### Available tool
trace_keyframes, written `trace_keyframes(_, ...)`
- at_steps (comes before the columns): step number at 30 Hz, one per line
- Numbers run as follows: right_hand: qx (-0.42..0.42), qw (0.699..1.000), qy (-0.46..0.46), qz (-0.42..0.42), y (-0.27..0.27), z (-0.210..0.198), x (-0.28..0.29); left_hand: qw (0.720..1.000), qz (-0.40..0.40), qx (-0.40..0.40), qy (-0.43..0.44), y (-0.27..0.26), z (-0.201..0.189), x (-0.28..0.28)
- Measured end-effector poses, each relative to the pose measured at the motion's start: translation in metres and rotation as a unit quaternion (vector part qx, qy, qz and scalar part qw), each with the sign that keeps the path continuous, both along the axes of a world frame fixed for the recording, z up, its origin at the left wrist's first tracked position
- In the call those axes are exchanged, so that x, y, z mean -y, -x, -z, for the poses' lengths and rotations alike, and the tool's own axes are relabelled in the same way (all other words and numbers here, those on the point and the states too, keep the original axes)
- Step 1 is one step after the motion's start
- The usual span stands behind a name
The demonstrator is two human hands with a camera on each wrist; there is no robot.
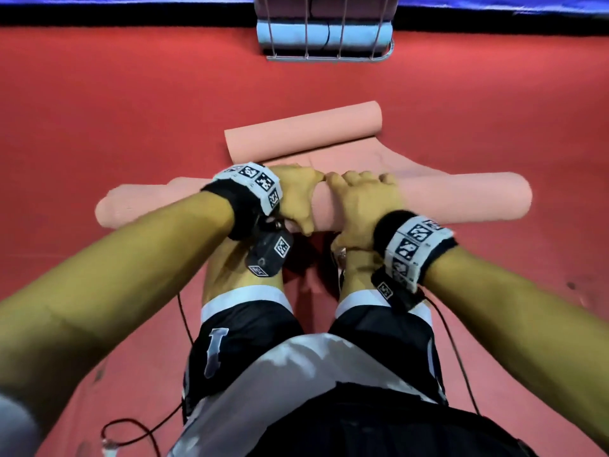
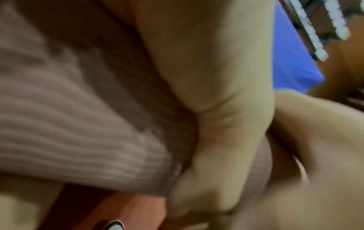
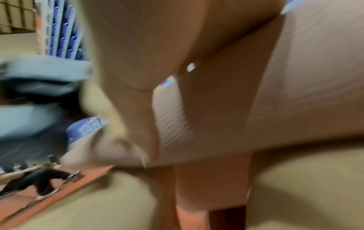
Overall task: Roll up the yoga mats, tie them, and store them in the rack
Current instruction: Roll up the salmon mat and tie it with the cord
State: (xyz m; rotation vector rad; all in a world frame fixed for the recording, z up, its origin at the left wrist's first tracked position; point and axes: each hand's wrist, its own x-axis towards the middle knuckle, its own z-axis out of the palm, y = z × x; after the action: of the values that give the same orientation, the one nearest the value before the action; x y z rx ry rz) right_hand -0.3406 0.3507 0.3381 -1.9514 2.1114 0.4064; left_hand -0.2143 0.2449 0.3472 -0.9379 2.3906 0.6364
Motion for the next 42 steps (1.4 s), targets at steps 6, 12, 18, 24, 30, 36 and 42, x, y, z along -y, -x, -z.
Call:
trace_keyframes(6, 0.006, 1.0, 0.022, -0.015, 0.009, -0.002, 0.023, 0.998, -0.045, -0.039, -0.031, 0.003, 0.005, 0.01)
trace_keyframes(12, 0.011, 0.999, -0.018, -0.024, 0.015, -0.01, 0.035, 0.981, -0.002, -0.081, 0.177, -0.015, 0.011, -0.017)
trace_keyframes(18, 0.041, 0.998, -0.054, -0.02, 0.022, -0.015, 0.05, 0.951, -0.003, -0.032, 0.308, -0.016, 0.02, -0.038)
trace_keyframes(24, 0.006, 0.994, 0.101, -0.046, 0.026, 0.006, 0.015, 0.966, 0.017, -0.012, 0.257, -0.012, -0.002, -0.022)
trace_keyframes(30, -0.04, 0.983, 0.179, -0.004, 0.044, -0.037, 0.021, 0.953, 0.039, -0.025, 0.298, 0.007, -0.07, 0.001)
trace_keyframes(36, -0.031, 0.977, 0.209, -0.018, 0.033, -0.137, 0.043, 0.959, 0.008, -0.047, 0.28, -0.008, -0.164, 0.019)
trace_keyframes(42, 0.014, 0.999, 0.008, -0.032, 0.005, -0.111, 0.0, 0.996, 0.009, -0.031, 0.079, -0.037, -0.107, -0.011)
